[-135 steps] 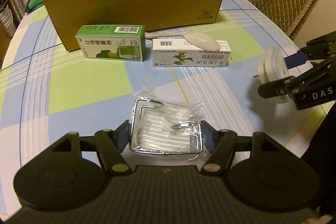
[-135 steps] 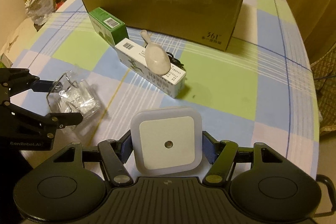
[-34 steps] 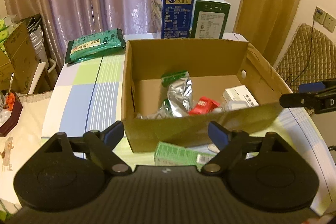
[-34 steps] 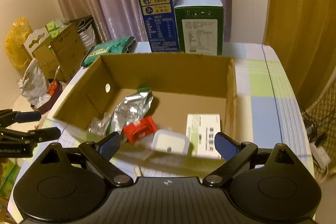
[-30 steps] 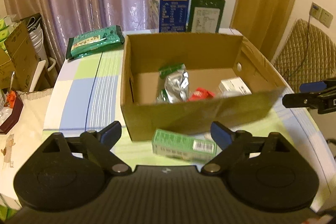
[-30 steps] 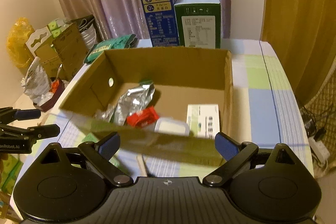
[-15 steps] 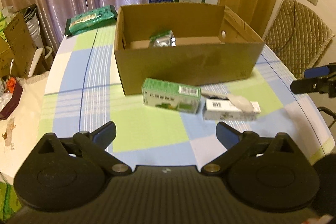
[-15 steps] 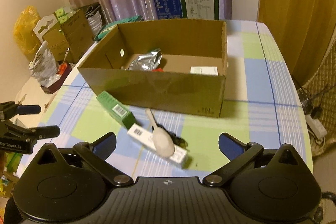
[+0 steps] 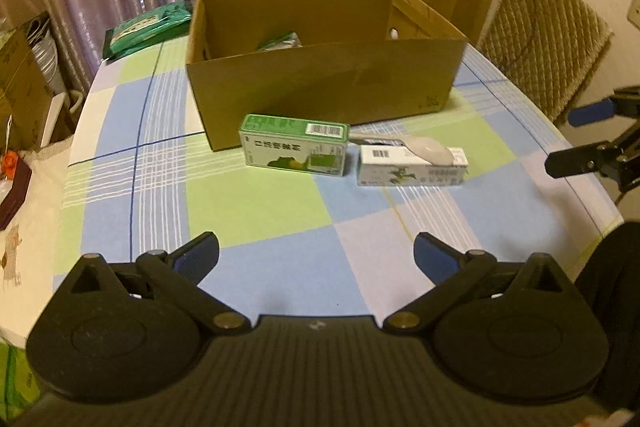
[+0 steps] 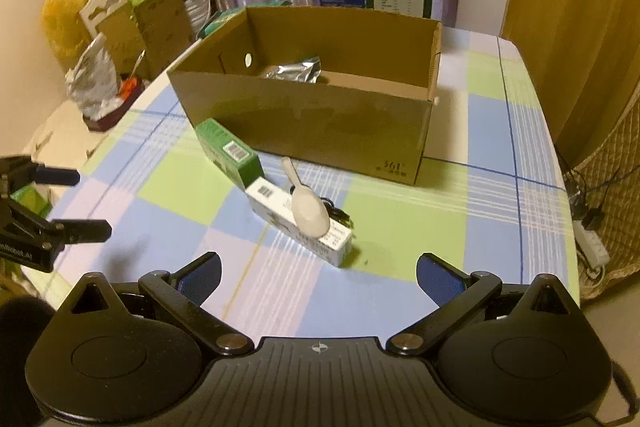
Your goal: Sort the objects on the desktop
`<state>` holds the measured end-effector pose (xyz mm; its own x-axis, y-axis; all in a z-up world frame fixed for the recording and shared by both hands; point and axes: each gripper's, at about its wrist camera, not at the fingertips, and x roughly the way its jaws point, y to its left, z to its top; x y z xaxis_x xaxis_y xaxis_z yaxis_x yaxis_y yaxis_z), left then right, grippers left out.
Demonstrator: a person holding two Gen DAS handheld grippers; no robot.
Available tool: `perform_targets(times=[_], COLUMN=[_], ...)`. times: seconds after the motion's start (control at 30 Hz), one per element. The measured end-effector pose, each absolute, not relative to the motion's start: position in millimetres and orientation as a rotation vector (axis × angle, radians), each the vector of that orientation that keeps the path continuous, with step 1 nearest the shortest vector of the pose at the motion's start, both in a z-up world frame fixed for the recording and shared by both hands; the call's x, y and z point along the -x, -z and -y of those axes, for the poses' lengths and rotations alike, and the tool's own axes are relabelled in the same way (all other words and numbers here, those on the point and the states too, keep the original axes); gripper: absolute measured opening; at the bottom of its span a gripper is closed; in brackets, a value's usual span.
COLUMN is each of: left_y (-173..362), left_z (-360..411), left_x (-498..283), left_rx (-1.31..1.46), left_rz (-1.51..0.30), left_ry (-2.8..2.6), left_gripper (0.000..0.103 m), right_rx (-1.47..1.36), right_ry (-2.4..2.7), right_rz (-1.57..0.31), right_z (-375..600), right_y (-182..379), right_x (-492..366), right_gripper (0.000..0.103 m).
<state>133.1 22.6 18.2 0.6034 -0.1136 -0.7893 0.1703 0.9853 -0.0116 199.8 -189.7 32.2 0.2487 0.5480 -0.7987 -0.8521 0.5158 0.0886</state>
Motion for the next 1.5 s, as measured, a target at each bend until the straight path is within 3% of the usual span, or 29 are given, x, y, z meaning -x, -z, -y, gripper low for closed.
perform_targets(times=[1.1,1.5], left_y=[11.5,30.5], left_z=[4.7,23.1], left_x=[-161.6,-190.2], left_rx=[-0.226,-0.312], left_rz=[-0.951,-0.955], left_ry=[0.304,0.4], left_gripper=[0.101,0.101], right_rx=[0.549,0.623], right_ry=[-1.045,-1.098], right_rz=[-0.909,-0.909], right_z=[173.1,155.3], right_y=[9.8,24.6], right_x=[-211.4,-229.3], right_gripper=[0.1,0.092])
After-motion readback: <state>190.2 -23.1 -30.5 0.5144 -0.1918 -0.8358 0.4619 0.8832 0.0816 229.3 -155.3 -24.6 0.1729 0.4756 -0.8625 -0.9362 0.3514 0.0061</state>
